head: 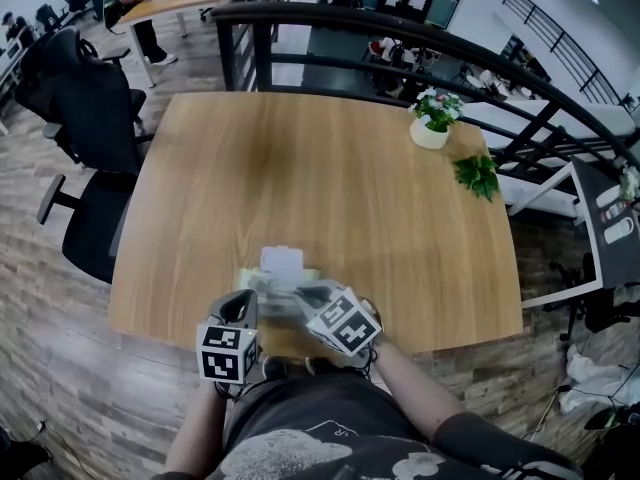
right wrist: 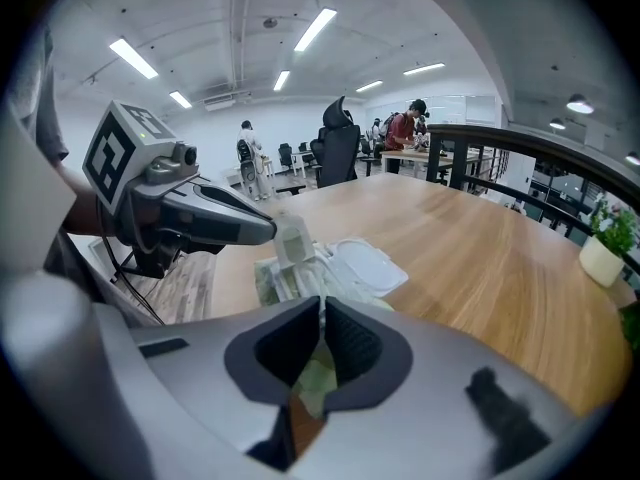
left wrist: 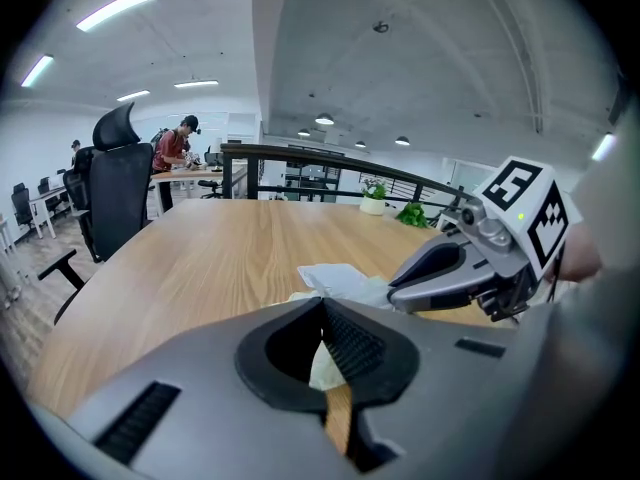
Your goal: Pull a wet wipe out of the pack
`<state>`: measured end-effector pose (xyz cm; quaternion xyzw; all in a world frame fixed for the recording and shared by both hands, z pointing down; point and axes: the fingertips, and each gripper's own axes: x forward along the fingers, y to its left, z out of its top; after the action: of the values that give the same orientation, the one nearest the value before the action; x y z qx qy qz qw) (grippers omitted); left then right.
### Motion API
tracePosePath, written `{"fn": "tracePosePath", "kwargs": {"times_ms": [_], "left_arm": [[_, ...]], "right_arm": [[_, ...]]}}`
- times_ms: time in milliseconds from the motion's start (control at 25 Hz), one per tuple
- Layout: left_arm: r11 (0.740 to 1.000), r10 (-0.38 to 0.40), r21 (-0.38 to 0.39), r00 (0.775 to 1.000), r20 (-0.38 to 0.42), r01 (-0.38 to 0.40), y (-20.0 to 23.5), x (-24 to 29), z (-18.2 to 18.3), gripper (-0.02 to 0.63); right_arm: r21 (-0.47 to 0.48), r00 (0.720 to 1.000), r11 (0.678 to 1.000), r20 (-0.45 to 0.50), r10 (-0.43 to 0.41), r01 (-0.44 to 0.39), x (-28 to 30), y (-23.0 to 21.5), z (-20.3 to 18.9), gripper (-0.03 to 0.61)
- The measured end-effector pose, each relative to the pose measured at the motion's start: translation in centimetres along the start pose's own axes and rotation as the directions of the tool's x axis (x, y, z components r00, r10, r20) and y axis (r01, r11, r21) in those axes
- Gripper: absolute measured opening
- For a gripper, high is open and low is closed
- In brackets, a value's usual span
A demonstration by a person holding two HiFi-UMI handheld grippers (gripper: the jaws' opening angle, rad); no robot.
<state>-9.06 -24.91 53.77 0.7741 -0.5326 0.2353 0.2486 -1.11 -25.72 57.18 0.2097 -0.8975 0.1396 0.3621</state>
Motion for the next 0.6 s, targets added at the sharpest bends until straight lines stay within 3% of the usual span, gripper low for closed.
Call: {"fn": "tracePosePath", "kwargs": {"times_ms": [600], "left_arm": [[0.999, 0.034, -0.007, 0.999, 0.003, -0.034, -0.3, -0.2, -0.1, 0.015]], "right_arm": [[0.014, 1.0, 1.0, 0.003, 0.001, -0.002, -1.1, -0.5, -1.1, 0.034]]}}
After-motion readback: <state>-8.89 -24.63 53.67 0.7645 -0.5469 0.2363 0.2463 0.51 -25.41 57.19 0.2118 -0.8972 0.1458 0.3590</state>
